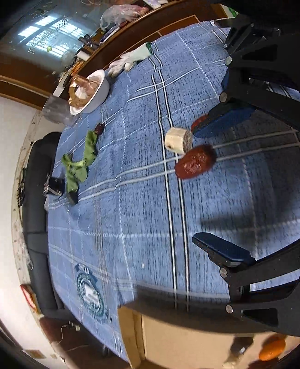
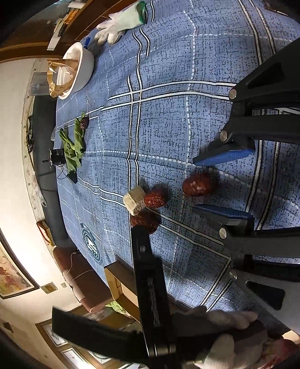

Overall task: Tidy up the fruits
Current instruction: 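Grasp a red date with the right tool while the left tool grasps another red date, then carry both red dates into the tray and open both tools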

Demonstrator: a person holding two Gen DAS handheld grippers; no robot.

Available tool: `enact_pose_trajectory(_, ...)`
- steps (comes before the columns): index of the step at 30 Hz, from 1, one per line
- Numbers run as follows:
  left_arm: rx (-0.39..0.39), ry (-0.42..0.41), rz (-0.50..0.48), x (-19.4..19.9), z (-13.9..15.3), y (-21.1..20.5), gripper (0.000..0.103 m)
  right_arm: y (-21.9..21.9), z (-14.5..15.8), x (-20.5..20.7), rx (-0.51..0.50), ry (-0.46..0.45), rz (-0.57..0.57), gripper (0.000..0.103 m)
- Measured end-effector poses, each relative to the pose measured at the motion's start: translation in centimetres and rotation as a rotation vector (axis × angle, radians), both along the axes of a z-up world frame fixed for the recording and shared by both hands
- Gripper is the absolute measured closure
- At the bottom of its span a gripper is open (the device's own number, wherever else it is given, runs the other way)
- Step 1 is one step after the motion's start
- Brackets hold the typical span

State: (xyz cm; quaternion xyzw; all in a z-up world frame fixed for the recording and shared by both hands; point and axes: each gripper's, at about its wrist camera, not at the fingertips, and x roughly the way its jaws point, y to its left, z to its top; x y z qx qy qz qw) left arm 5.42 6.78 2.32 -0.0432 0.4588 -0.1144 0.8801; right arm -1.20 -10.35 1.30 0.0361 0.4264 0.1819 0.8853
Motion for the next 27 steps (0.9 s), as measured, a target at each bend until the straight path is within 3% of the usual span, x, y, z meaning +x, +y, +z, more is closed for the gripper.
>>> enact_pose_trajectory(4, -0.009, 0.014, -0.028, 0.0, -0.6, -0.4, 0.059, 0.0, 0.0, -0.2, 0.011, -0.002, 0.014, 0.068)
enact_pose_trajectory(12, 0.013, 0.005, -0.004, 0.6, -0.7, -0.8, 0.059, 0.9, 0.0, -0.4, -0.023, -0.017, 0.033, 0.069)
enact_pose_trajectory(14, 0.024, 0.007, -0.011, 0.4, -0.7, -1.0, 0.077, 1.0, 0.0, -0.4, -0.026, -0.019, 0.032, 0.071)
enact_pose_trajectory(17, 0.011, 0.006, -0.009, -0.1, -0.3, -0.8, 0.078, 1.1, 0.0, -0.5, -0.038, -0.023, 0.034, 0.082)
enact_pose_trajectory(27, 0.007, -0.126, 0.079, -5.9, 3.9, 3.5, 0.077, 1.9, 1.4, -1.8, -0.078, -0.067, 0.029, 0.082)
